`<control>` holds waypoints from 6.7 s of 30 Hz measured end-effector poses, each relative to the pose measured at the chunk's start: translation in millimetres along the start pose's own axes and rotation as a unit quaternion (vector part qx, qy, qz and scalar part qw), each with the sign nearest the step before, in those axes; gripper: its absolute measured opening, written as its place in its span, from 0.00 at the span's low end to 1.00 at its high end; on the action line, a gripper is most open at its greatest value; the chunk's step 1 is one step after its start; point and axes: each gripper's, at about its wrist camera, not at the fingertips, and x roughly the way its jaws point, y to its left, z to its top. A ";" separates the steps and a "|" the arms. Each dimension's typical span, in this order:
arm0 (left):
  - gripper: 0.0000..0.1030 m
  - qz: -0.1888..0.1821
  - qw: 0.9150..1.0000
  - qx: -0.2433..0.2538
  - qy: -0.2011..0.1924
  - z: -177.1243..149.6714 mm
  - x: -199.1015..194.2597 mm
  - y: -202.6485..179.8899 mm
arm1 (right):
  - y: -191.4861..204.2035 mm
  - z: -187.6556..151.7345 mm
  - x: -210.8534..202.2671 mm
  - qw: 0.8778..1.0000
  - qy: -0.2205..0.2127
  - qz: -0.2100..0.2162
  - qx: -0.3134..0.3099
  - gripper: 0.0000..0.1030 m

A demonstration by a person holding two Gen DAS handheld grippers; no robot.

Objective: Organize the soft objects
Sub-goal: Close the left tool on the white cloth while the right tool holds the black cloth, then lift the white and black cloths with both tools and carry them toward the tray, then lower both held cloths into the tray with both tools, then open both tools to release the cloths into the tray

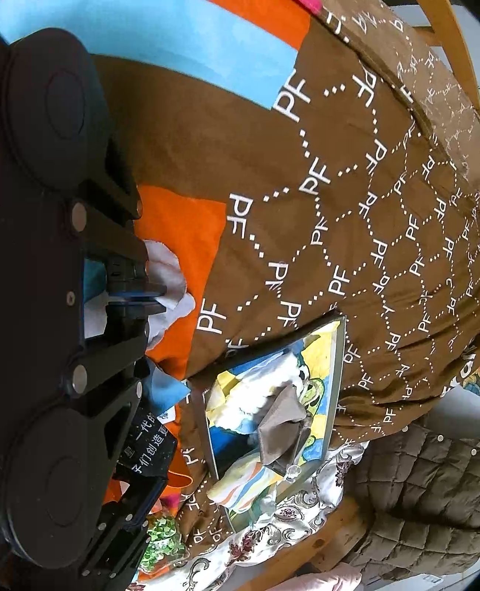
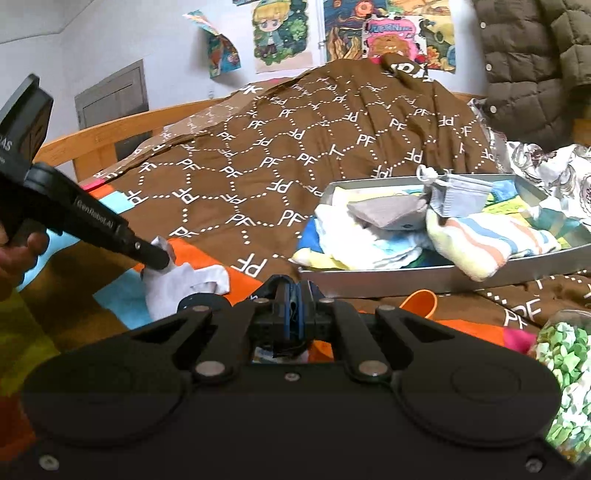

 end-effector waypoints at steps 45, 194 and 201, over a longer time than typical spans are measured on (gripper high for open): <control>0.00 -0.027 0.997 0.015 -0.069 18.5 -16.9 -8.3 | 4.5 0.1 9.9 0.998 -0.029 -0.040 0.028 0.00; 0.80 -0.032 0.992 0.103 -0.066 174.1 198.4 -88.1 | -146.1 115.5 222.2 0.989 0.049 -0.079 0.112 0.45; 0.80 -0.035 0.991 0.110 -0.069 170.7 195.4 -93.8 | -147.0 108.3 204.7 0.991 0.046 -0.073 0.098 0.47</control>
